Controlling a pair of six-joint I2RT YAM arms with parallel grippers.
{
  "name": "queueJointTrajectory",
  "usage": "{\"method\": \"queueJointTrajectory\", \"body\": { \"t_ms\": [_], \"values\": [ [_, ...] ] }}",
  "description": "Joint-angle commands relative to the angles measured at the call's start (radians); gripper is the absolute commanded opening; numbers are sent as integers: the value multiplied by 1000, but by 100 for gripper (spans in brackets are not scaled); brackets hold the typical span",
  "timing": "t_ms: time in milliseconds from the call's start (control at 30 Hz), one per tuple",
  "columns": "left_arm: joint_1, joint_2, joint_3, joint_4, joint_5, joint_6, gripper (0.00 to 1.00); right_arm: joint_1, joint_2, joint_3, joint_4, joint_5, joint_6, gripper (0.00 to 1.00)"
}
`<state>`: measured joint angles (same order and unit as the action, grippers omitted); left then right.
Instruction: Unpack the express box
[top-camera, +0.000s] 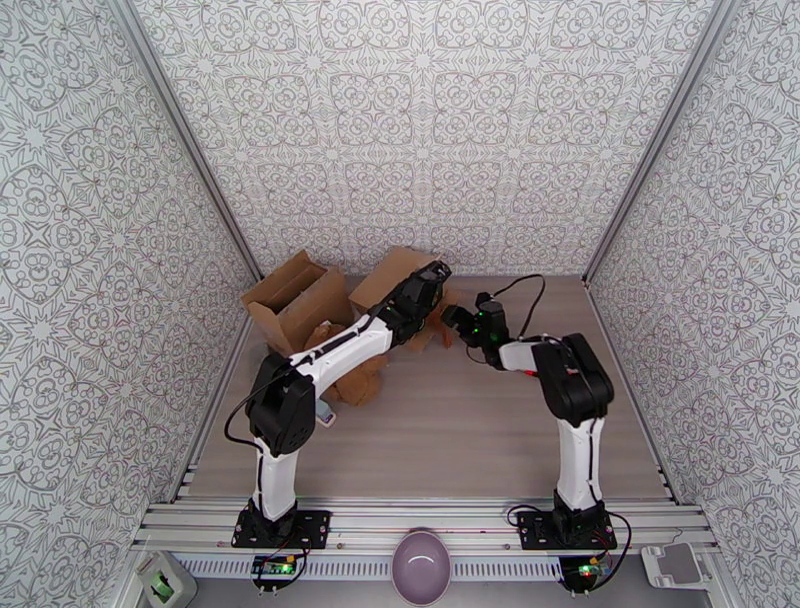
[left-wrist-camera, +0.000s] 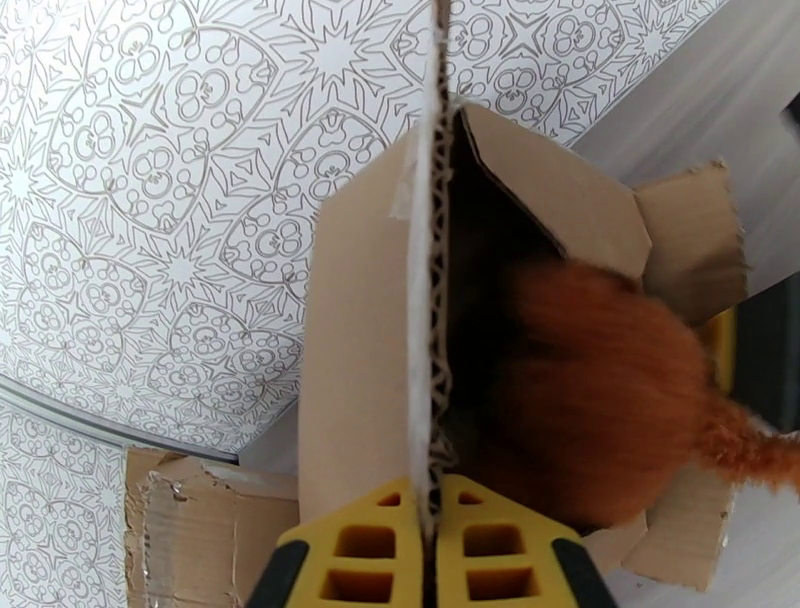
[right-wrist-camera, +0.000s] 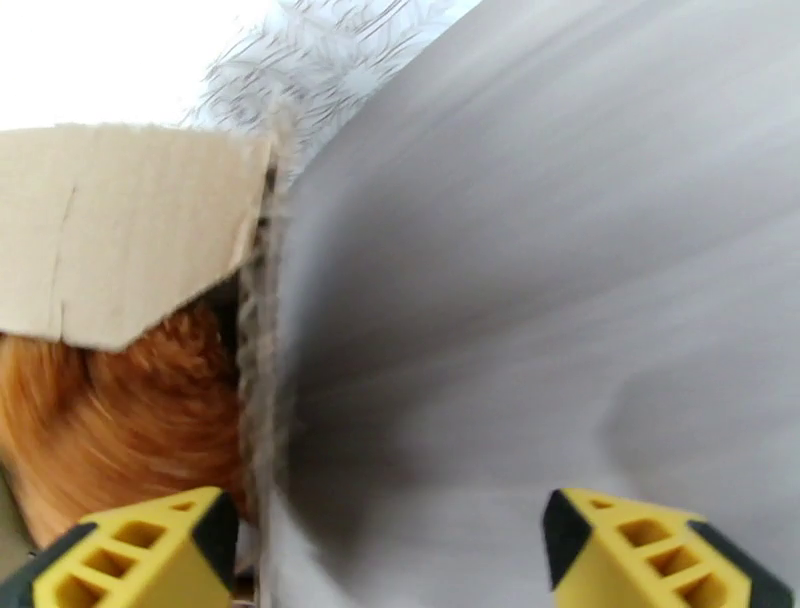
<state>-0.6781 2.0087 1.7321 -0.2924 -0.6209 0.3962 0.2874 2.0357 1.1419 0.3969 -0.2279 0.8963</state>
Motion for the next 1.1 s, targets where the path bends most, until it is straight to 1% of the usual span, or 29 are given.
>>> {"method": "queueJointTrajectory", "body": {
  "t_ms": [0,100,133,167,233,300,367,467,600,667,733,767,833,967,1000,1033,1067],
  "values": [
    [15,37,59,-17,9,-51,0,-26,-99,-27,-197,123,-117,96],
    [21,45,83,-53,29,-79,0,-29,-219,-92,-231,215,-203,94],
    [23,47,92,-64,39,-82,0,-28,-261,-112,-221,221,-257,93],
    [25,48,102,-83,56,-91,0,-25,-293,-125,-191,190,-314,92],
    [27,58,134,-122,79,-108,0,-16,-305,-103,-161,64,-404,90],
    [32,72,171,-169,103,-129,0,14,-263,-10,-244,-33,-478,89],
    [34,80,203,-198,119,-138,0,60,-219,56,-293,-50,-533,88],
    [37,82,242,-237,136,-155,0,72,-124,109,-274,-121,-473,85],
    [36,81,272,-273,162,-171,0,81,-26,208,-278,-143,-491,83],
    [31,79,282,-285,173,-173,0,82,15,286,-359,-124,-524,81],
    [26,73,286,-283,186,-171,0,84,40,318,-379,-114,-549,79],
    [22,73,294,-283,190,-172,0,83,50,329,-380,-125,-564,75],
    [21,80,322,-298,197,-184,0,87,65,347,-388,-147,-583,63],
    [40,93,397,-339,230,-236,0,87,24,306,-347,-182,-593,27],
    [50,90,408,-344,243,-255,0,87,13,298,-349,-179,-598,14],
    [54,87,415,-344,254,-266,0,87,10,300,-365,-183,-599,5],
    [57,84,420,-343,254,-270,0,87,11,311,-394,-181,-605,0]
  ]
}}
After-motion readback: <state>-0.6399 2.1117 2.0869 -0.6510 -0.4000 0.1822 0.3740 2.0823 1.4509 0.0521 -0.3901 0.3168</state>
